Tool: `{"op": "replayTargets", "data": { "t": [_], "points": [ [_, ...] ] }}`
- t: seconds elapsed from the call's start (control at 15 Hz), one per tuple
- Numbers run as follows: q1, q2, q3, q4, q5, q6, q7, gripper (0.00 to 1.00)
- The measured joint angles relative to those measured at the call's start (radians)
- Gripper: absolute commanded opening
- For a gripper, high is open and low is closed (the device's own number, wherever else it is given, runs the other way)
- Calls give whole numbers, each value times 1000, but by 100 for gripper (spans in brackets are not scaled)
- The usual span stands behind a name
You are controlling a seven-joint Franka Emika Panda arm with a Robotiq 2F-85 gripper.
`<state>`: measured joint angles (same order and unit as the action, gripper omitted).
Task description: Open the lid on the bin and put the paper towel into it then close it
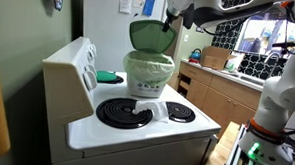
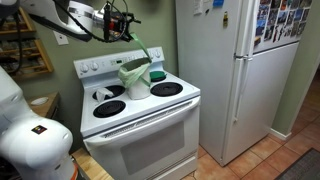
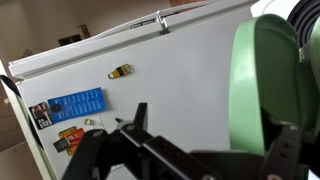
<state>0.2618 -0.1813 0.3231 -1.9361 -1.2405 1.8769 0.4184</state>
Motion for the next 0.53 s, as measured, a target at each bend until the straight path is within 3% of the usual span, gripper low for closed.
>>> {"op": "replayTargets", "data": {
  "t": [0.53],
  "points": [
    [-3, 8, -10, 4, -17, 0, 12, 100]
  ]
}}
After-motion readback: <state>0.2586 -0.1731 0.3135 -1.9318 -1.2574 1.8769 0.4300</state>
